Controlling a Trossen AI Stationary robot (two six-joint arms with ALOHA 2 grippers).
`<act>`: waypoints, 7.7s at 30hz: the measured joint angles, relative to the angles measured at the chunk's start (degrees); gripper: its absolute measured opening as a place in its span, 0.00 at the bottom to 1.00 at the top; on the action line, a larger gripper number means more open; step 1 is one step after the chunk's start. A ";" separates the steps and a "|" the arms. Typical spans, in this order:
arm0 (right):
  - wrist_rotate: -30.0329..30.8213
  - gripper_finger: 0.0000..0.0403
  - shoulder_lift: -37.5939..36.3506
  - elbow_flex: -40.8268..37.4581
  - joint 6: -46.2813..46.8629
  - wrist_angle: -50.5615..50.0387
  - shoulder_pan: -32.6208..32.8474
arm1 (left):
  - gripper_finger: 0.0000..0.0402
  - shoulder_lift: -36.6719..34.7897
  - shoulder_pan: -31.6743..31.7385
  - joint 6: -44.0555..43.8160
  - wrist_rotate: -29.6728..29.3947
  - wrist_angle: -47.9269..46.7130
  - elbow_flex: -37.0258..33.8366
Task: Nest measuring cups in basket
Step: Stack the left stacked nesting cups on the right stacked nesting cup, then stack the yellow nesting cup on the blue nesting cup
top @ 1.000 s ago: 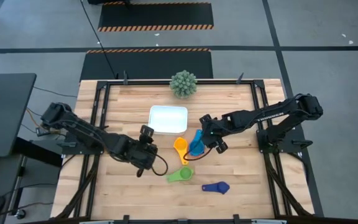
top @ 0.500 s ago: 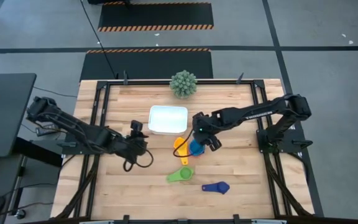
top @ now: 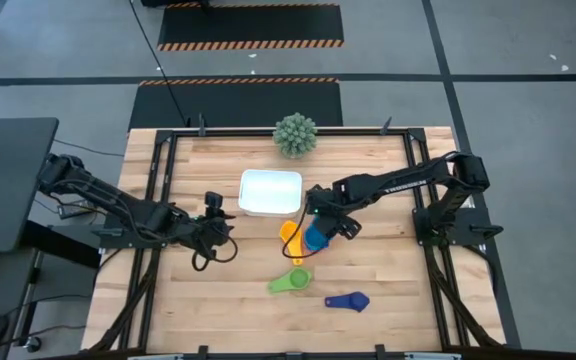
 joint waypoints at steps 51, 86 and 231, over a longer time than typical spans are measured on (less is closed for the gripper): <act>2.17 0.70 -1.81 6.29 16.18 1.52 -3.80 | 0.35 0.10 1.00 -11.42 0.23 8.65 -1.06; -9.12 0.63 9.13 6.49 37.03 6.74 -9.63 | 0.35 0.12 6.10 -11.59 1.70 11.79 -1.03; 19.66 0.81 -9.18 -10.25 83.72 6.67 24.83 | 0.35 13.81 7.28 -1.32 28.36 33.94 -1.06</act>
